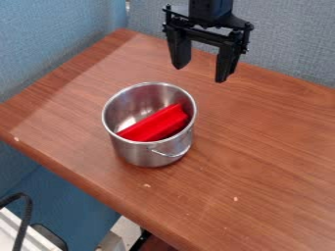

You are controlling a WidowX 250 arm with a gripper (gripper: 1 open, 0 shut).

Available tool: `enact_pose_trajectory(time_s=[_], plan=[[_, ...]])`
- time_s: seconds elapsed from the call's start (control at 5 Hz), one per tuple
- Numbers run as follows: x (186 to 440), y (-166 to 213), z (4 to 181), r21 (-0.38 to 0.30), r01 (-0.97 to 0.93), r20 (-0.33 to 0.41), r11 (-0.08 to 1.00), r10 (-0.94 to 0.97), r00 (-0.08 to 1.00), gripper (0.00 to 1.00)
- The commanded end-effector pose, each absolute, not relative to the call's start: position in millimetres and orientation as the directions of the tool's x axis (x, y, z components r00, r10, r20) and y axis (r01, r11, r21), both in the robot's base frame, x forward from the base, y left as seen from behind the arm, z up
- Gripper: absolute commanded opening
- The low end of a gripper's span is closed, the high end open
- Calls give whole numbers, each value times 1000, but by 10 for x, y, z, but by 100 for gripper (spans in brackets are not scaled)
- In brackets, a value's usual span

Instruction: Put the red object in the metal pot

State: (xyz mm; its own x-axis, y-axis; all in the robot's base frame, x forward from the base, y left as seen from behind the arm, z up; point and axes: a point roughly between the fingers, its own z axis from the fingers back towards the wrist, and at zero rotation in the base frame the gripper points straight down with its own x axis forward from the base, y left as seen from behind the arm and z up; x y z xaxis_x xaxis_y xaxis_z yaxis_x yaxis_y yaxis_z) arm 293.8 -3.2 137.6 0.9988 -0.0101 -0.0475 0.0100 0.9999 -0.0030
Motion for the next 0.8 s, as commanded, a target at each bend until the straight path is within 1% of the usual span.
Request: enact_pose_trajectory(time_s=[0.0,0.2,0.4,0.6], plan=[[2924,39,1345,2,25,-57,1000,-25,998,100],[2989,-42,1322,9,-2,-55,1000,2,998,100],[3046,-153,1342,46,-81,-4,996,81,997,100],[3140,-55,1182,59,-86,32,995,84,996,100]])
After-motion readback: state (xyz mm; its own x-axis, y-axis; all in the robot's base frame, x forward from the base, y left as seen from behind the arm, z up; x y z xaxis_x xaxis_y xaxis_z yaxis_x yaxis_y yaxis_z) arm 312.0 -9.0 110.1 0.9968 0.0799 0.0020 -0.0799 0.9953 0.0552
